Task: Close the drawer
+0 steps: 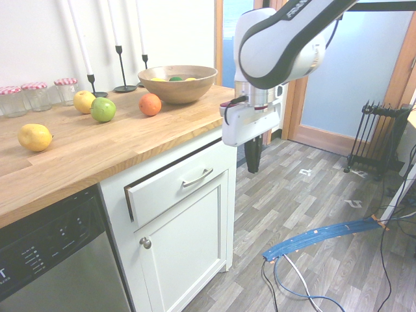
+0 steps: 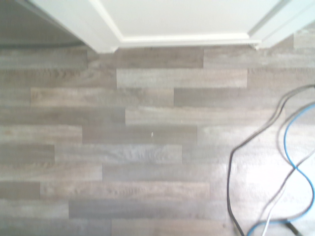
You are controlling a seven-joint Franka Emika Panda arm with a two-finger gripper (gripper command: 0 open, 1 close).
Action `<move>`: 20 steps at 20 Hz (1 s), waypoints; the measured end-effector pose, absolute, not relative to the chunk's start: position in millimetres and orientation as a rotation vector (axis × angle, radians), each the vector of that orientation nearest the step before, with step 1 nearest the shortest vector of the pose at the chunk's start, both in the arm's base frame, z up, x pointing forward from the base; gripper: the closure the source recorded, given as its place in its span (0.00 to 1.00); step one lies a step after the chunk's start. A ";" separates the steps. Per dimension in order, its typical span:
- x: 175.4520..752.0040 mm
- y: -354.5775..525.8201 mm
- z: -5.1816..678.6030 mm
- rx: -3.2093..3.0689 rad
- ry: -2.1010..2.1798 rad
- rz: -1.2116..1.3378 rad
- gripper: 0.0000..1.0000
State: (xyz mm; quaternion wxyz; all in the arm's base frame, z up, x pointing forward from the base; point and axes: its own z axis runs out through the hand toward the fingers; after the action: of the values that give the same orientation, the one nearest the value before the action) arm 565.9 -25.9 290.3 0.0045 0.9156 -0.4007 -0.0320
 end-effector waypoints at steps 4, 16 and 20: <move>522.2 -25.2 294.3 2.875 -1.244 -0.094 1.00; 512.8 -31.2 297.0 2.872 -1.266 -0.094 0.00; 512.7 -31.4 296.5 2.871 -1.268 -0.096 0.00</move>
State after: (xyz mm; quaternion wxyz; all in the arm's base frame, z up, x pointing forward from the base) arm 512.7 -31.4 296.5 0.0007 0.9143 -0.4039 -0.0306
